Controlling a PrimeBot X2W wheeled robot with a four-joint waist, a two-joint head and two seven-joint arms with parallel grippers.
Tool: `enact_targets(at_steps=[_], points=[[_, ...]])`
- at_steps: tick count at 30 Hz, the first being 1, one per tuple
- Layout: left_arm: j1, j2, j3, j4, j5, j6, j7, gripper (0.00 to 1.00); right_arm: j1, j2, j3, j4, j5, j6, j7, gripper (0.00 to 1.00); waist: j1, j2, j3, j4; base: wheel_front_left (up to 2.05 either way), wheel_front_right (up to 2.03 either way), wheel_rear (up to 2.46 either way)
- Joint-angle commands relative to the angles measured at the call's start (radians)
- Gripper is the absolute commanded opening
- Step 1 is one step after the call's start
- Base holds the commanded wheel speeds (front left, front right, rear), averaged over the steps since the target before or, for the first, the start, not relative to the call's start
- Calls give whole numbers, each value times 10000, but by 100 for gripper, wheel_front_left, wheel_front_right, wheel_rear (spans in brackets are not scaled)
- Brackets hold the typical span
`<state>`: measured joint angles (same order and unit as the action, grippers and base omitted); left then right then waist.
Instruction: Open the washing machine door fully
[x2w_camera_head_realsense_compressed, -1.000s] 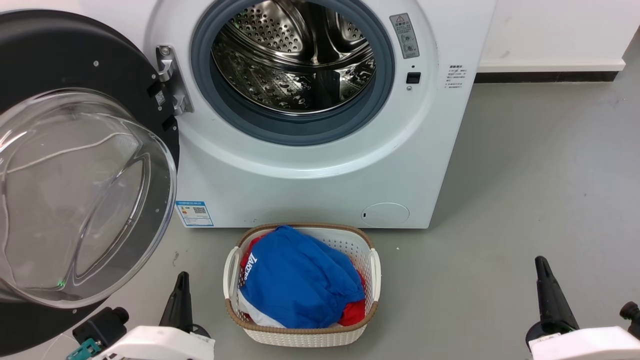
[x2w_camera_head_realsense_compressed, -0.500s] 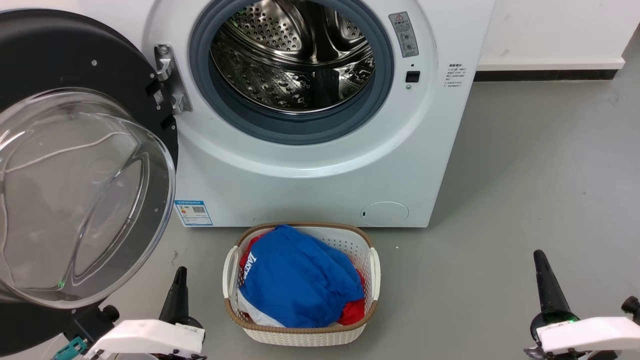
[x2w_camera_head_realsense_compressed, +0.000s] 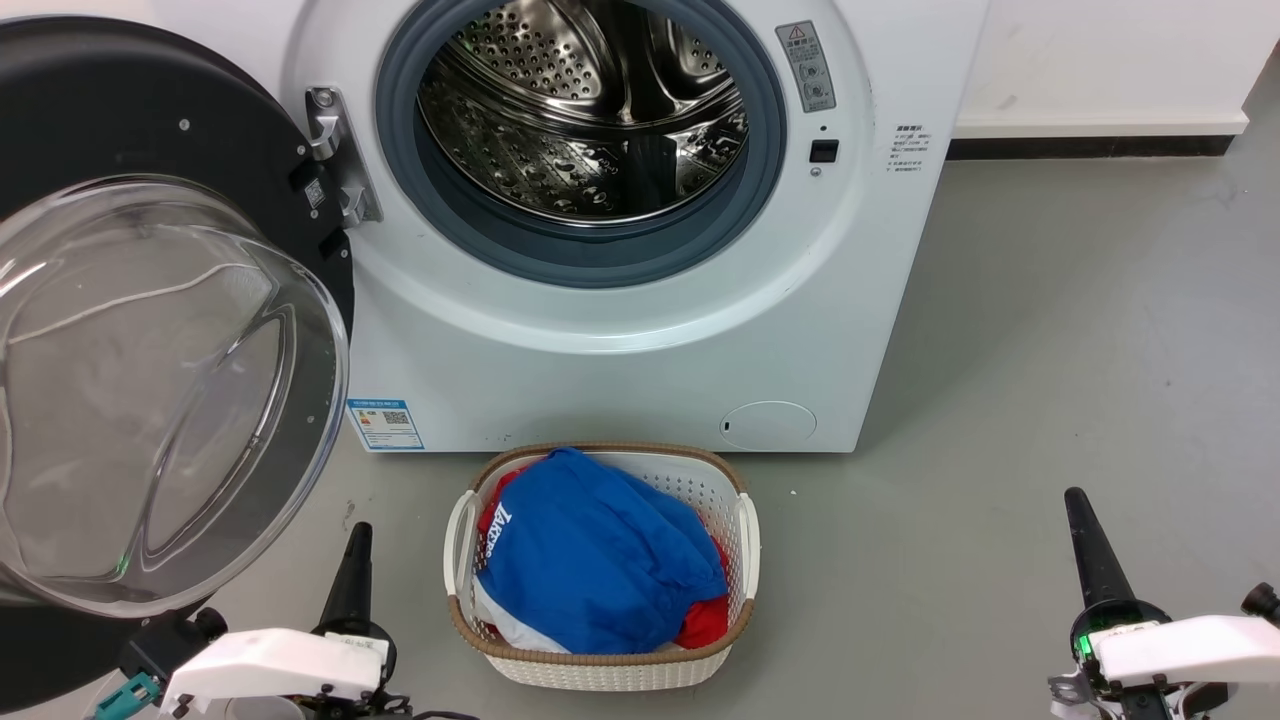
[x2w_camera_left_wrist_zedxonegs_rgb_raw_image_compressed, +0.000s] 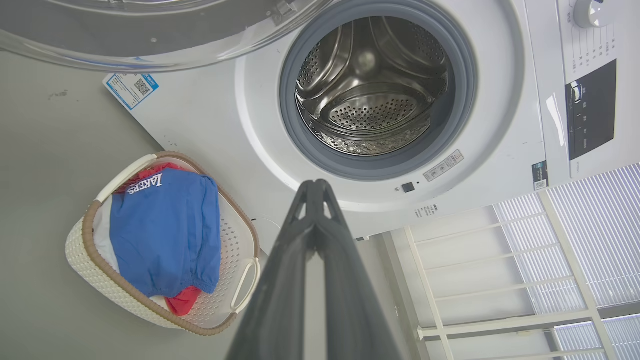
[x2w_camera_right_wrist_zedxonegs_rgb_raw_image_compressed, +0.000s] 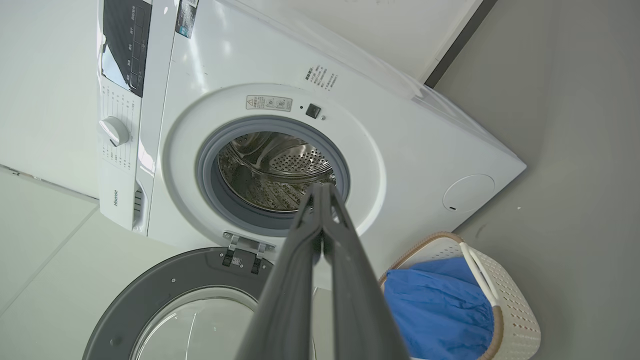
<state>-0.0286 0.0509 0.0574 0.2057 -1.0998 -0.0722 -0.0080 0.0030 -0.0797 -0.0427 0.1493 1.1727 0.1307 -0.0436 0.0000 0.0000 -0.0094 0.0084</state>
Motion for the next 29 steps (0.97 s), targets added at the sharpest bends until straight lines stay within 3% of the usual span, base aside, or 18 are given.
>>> enact_targets(at_steps=[1,29], points=[[-277,-5,58,-38,-316,-102,76,0,-218,-68,-30,2,316,1,76,0,0,0,4,-2,0,0,0],[-609,-10,351,205,-2947,-375,720,0,-747,-30,-191,523,2736,2,725,0,0,0,63,-42,0,0,0]])
